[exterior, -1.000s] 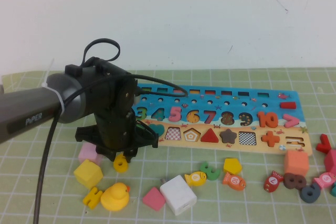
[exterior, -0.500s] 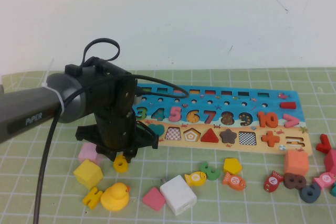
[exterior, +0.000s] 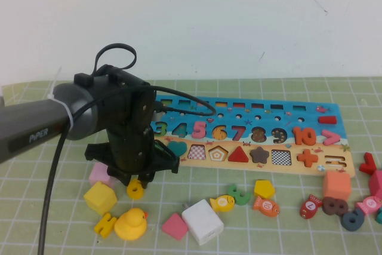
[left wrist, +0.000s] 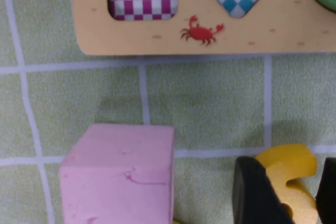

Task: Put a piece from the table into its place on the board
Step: Pick up the "number 6", then place the "number 6" into the hole of the number 6

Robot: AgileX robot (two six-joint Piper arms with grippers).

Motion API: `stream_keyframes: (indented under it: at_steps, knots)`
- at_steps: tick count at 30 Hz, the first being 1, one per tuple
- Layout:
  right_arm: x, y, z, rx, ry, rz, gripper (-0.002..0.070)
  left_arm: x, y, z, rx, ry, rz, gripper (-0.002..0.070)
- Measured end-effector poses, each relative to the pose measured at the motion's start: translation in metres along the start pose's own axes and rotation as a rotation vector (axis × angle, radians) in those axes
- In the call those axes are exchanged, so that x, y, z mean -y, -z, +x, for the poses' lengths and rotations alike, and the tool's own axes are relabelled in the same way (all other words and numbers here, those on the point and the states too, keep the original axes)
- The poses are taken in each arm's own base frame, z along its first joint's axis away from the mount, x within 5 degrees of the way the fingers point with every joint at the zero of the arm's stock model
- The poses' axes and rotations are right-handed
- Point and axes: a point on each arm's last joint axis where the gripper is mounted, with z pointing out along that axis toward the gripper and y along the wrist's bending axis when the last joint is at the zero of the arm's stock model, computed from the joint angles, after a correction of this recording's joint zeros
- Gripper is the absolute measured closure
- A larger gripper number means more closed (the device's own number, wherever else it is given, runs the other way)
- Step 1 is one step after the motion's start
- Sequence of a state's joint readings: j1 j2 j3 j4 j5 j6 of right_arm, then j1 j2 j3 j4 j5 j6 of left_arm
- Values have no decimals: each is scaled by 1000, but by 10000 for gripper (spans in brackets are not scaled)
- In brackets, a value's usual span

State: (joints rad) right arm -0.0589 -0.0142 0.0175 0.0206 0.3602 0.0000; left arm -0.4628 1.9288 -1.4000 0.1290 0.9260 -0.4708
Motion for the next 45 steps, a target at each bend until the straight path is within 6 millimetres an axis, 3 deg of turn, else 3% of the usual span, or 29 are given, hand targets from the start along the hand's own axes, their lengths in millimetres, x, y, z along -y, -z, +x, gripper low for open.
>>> stream_keyframes:
  at_steps: [7, 11, 20, 34, 45]
  knots:
    - [0, 0, 0, 0, 0, 0, 679, 0, 0, 0, -5, -21, 2, 346]
    - [0, 0, 0, 0, 0, 0, 679, 0, 0, 0, -5, -23, 2, 321]
    - [0, 0, 0, 0, 0, 0, 679, 0, 0, 0, -5, -24, 0, 402]
    - [0, 0, 0, 0, 0, 0, 678, 1, -6, -2, -27, -52, -18, 426]
    - [0, 0, 0, 0, 0, 0, 679, 15, 29, -34, 142, -15, 93, 426]
